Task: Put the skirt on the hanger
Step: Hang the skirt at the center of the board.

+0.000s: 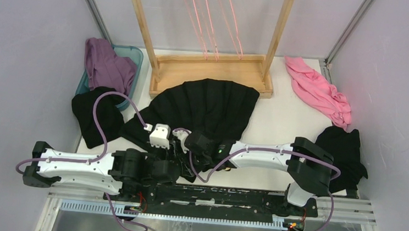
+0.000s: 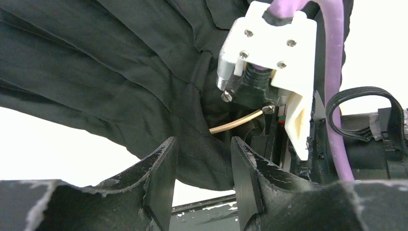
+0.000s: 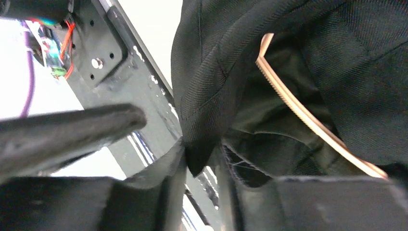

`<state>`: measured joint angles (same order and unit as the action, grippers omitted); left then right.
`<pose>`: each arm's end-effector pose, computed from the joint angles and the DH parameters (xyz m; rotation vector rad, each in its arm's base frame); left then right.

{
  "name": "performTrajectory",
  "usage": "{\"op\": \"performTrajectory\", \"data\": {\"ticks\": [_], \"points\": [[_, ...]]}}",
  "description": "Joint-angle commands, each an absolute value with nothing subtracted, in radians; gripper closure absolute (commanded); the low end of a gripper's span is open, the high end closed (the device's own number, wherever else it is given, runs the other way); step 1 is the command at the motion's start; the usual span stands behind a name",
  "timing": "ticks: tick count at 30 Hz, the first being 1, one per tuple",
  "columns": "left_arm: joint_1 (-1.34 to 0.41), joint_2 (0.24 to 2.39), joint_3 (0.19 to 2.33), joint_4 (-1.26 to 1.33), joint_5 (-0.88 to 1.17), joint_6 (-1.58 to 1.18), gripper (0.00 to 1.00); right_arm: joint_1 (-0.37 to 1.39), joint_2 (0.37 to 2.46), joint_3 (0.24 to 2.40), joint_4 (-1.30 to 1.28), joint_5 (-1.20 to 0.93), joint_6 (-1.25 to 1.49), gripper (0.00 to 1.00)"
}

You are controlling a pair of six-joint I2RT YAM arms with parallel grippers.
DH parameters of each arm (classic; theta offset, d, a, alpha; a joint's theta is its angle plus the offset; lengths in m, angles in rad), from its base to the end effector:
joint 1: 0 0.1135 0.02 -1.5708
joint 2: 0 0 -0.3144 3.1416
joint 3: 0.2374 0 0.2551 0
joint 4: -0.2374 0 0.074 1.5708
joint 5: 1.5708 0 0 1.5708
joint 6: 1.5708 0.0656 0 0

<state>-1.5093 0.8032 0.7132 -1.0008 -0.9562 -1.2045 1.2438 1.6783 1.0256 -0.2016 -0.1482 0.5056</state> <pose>0.0600 -0.1022 0.2780 0.0557 2.1188 -0.2715 0.1124 0.3614 0.2184 -1.0256 2.4469 0.8882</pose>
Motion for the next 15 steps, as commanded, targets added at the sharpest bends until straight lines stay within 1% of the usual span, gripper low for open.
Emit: {"op": "performTrajectory", "data": {"ticks": [1, 2, 3, 4, 8, 12, 15], "points": [[-1.509, 0.795, 0.726, -0.943, -1.012, -1.278, 0.48, 1.253, 1.706, 1.085, -0.138, -0.128, 0.503, 0.83], [-1.509, 0.799, 0.728, -0.943, -1.011, -1.278, 0.48, 1.253, 1.707, 1.083, -0.133, -0.126, 0.503, 0.92], [-1.509, 0.806, 0.731, -0.943, -1.010, -1.275, 0.48, 1.251, 1.707, 1.083, -0.132, -0.126, 0.501, 0.97], [-1.509, 0.813, 0.733, -0.941, -1.007, -1.274, 0.48, 1.252, 1.706, 1.081, -0.135, -0.122, 0.498, 0.99], [-1.510, 0.848, 0.745, -0.924, -0.986, -1.246, 0.48, 1.246, 1.664, 1.091, -0.208, -0.079, 0.456, 0.99], [-1.510, 0.893, 0.740, -0.850, -0.941, -1.189, 0.48, 1.231, 1.620, 1.114, -0.313, -0.006, 0.392, 0.99], [-1.511, 0.947, 0.734, -0.805, -0.902, -1.169, 0.48, 1.187, 1.609, 1.097, -0.322, -0.011, 0.382, 0.99]]}}
